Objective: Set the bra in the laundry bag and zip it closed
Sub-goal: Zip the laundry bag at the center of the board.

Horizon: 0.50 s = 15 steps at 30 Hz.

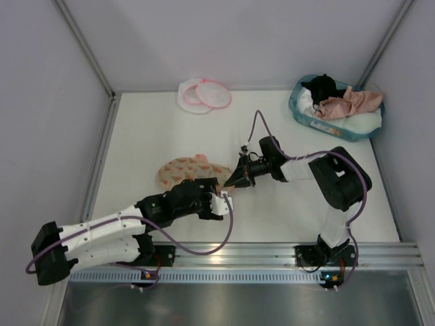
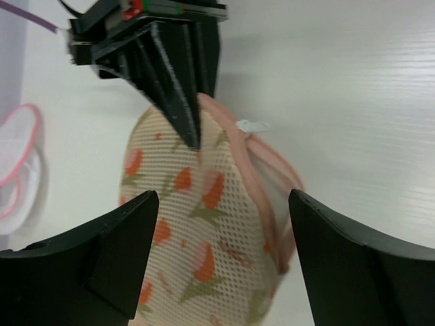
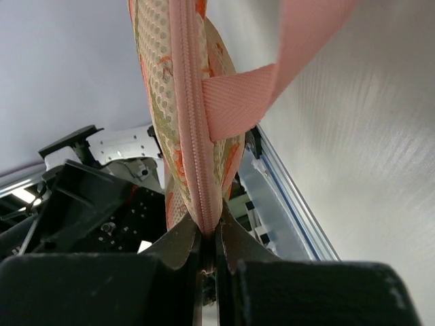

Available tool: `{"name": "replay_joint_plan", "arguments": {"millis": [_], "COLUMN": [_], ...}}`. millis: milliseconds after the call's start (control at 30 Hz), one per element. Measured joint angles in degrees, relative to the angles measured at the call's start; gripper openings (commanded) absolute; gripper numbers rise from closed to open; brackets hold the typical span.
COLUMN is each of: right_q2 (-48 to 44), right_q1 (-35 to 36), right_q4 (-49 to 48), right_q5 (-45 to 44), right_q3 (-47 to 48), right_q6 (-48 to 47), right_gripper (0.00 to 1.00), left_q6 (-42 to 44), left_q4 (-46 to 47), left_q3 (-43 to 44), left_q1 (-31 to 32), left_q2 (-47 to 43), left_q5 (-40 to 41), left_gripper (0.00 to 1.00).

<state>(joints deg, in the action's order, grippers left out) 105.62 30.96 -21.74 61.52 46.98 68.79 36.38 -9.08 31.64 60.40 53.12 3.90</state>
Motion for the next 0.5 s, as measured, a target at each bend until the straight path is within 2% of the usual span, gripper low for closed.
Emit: {"name": "replay_joint_plan", "arguments": {"millis": [200,333,500], "right_q2": [0.0,0.0,0.0], "right_q1": [-0.7,-0.8,-0.8], "right_q4": [-0.3,-0.4,-0.4], "right_q5": [-0.3,-0.4,-0.6], "right_q3": [0.0,0.1,0.1], "right_q6": [0.5,0.8,0.9], "right_gripper": [0.0,0.0,0.0], "left_q6": [-2.7,-3.1,3.0], "left_q4": [-7.8,-12.6,-15.7], "left_q3": [0.1,1.3,4.7], "left_q1": [0.6,0.7,0.7], "left_q2": [-5.6,-8.8,-8.5], "left_q5": [-6.6,-8.2,-8.4], "left_gripper": [0.83,0.8,0.74]}}
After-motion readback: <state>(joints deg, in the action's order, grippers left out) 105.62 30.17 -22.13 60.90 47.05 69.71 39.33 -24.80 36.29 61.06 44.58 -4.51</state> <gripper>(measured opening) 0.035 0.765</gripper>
